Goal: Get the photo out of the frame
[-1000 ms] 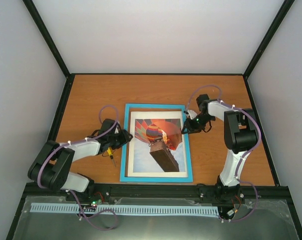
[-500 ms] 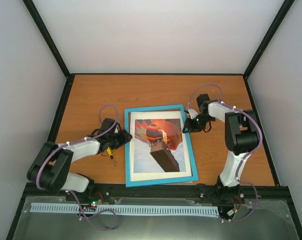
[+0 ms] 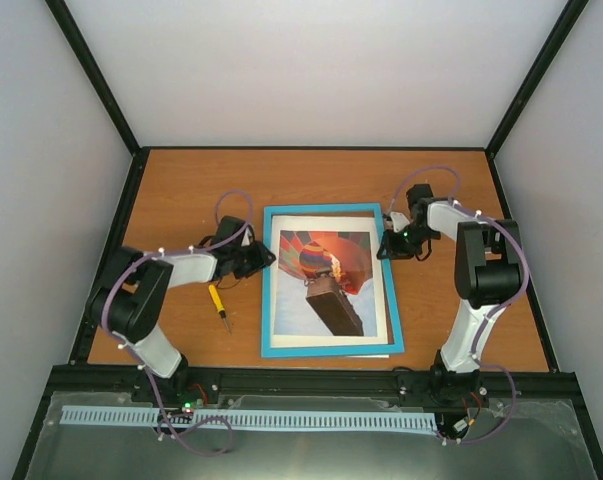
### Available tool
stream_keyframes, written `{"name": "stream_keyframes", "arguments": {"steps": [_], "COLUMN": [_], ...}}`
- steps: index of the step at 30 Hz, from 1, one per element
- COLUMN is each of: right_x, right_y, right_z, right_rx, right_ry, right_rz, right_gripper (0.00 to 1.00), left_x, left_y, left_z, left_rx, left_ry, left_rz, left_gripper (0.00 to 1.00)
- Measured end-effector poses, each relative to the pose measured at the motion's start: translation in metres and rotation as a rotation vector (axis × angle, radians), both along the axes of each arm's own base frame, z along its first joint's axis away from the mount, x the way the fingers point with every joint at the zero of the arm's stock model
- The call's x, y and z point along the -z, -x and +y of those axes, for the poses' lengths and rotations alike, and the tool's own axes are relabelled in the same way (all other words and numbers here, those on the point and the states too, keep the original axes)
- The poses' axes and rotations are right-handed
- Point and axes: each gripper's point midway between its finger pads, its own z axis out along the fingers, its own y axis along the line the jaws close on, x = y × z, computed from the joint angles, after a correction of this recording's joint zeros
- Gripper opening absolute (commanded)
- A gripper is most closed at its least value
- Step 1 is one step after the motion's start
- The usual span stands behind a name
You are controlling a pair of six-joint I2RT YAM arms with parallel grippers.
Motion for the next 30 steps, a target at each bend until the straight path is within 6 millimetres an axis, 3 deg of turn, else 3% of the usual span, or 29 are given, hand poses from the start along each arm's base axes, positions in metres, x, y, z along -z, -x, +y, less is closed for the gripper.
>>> {"name": "stream_keyframes", "arguments": {"steps": [6,9,12,16,21,24,30], "right_x": [0.000,-0.001,-0.002,-0.002,-0.004,-0.004,-0.005], "right_y": [-0.017,-0.030,-0.037,-0.039,-0.039,-0.032,-0.021], "right_z": [-0.010,-0.011,-0.011,-0.012,-0.018,-0.023,-0.026], "right_rx": [0.050,0.074,0.085,0.059,0.041,0.037,0.017], "right_ry": [0.019,0.025,0.025,0.035,0.078,0.106,0.137], "right_rz": [-0.016,-0.025,-0.036,-0.060,-0.102,-0.106,-0.118], "right_gripper": [0.15,0.17,0.31,0.54,0.52,0.51,0.49], "left_x": [0.002,0.001,-0.002,-0.013,-0.057,-0.071,-0.059], "left_y": [-0.043,-0.065,-0.076,-0.077,-0.072,-0.067,-0.039], "left_z": [-0.011,-0.013,-0.014,-0.010,0.000,0.007,0.024], "left_rx": [0.021,0.020,0.013,-0.011,-0.065,-0.086,-0.102], "left_ry": [-0.054,-0.085,-0.102,-0.106,-0.091,-0.093,-0.163], "left_rz": [-0.028,-0.048,-0.056,-0.074,-0.163,-0.199,-0.158], "left_gripper": [0.35,0.41,0.45,0.52,0.53,0.52,0.49]}}
